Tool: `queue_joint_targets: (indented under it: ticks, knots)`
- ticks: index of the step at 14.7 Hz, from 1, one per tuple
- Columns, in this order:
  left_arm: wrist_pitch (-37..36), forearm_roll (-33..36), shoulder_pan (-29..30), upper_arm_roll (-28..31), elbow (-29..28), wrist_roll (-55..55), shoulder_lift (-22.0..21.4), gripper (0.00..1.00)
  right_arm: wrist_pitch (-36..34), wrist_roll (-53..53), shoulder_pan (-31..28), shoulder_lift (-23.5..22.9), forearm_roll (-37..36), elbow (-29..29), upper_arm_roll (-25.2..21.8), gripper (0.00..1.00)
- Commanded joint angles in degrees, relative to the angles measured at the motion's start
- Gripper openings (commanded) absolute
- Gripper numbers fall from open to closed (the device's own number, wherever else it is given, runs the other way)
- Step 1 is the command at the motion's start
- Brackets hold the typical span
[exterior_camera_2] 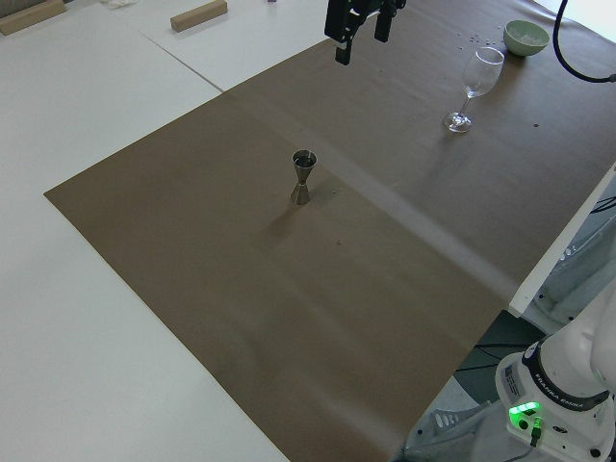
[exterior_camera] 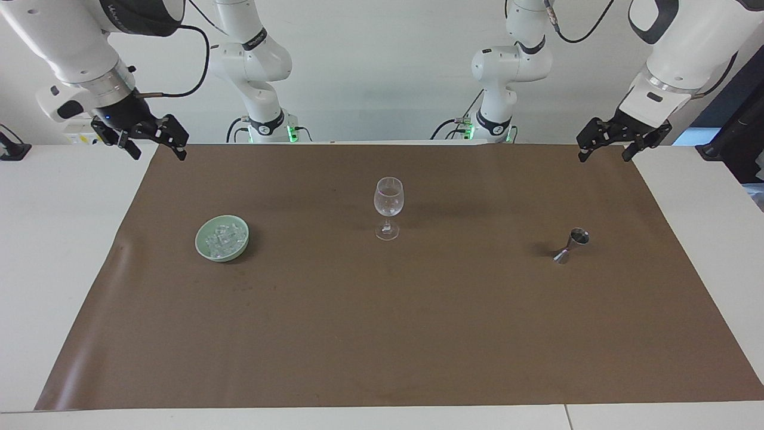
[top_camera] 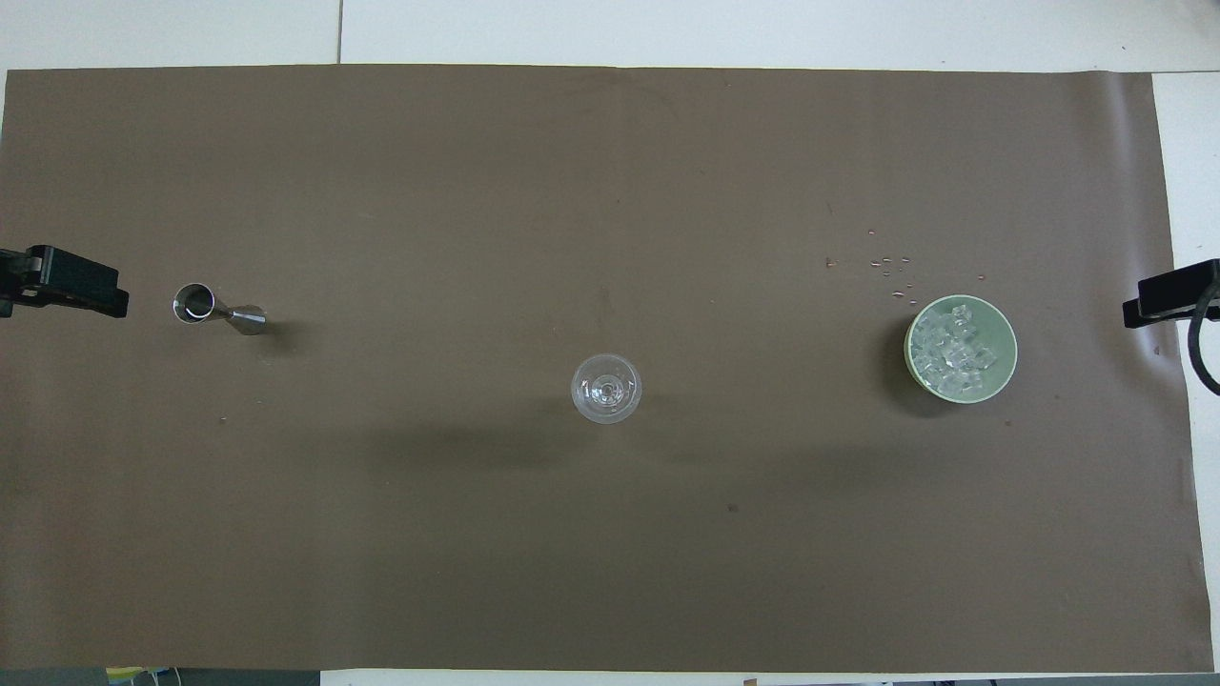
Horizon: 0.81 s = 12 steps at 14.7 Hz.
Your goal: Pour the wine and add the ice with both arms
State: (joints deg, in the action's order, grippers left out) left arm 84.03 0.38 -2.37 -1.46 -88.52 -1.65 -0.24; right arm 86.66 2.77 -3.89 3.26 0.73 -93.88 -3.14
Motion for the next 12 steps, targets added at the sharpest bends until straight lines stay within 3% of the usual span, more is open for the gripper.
queue_joint_targets:
  ticks: [1, 7, 9, 12]
  knots:
    - [-2.98, 0.06, -0.45, 0.84, -1.3, 0.69, -1.52, 1.0, -0.08, -0.05, -0.24, 0.43, 0.06, -0.51, 0.06, 1.0]
    - [0.78, -1.86, 0.7, 0.85, -0.16, 0.33, -0.38, 1.0, -0.08, -0.05, -0.24, 0.43, 0.06, -0.51, 0.06, 1.0]
    - [0.87, -1.61, 0.7, 0.85, 2.02, 0.33, 2.77, 1.0, -0.08, -0.05, -0.24, 0.43, 0.06, -0.51, 0.06, 1.0]
    - [0.26, -1.61, 0.7, 0.85, 9.84, 0.33, 9.36, 1.0, -0.08, -0.05, -0.24, 0.43, 0.06, -0.51, 0.06, 1.0]
